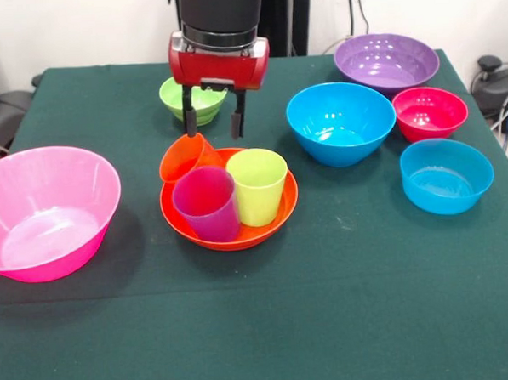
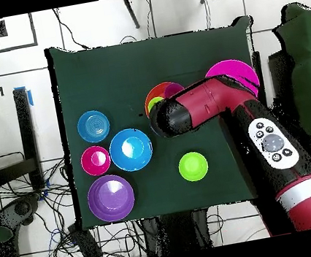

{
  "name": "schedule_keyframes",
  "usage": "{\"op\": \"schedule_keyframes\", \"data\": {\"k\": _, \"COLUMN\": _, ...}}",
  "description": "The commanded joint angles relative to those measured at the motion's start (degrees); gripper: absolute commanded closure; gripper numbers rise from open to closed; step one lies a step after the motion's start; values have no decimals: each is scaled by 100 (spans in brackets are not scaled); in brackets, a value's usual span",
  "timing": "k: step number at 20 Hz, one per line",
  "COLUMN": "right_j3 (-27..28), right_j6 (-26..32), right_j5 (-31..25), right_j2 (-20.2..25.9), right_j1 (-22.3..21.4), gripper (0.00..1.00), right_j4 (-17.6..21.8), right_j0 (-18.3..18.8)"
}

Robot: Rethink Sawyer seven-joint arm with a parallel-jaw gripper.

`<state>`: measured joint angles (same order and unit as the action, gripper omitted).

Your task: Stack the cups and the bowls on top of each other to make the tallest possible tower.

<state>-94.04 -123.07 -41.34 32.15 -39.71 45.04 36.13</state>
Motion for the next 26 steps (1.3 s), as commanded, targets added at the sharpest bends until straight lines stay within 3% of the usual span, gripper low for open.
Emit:
{"op": "schedule_keyframes", "data": {"k": 1, "right_j3": -29, "right_j6": 1224, "right_j5": 351, "right_j2": -76, "right_j1": 494, "gripper": 0, "right_j4": 767, "right_j0": -56}}
{"op": "schedule_keyframes", "data": {"k": 4, "right_j3": 58, "right_j6": 1193, "right_j5": 472, "right_j2": -78, "right_j1": 672, "gripper": 0, "right_j4": 925, "right_j0": -46}}
{"op": "schedule_keyframes", "data": {"k": 8, "right_j3": -26, "right_j6": 1198, "right_j5": 457, "right_j2": -72, "right_j1": 599, "gripper": 0, "right_j4": 981, "right_j0": -21}}
{"op": "schedule_keyframes", "data": {"k": 26, "right_j3": -146, "right_j6": 1245, "right_j5": 380, "right_j2": 123, "right_j1": 722, "gripper": 0, "right_j4": 814, "right_j0": 50}}
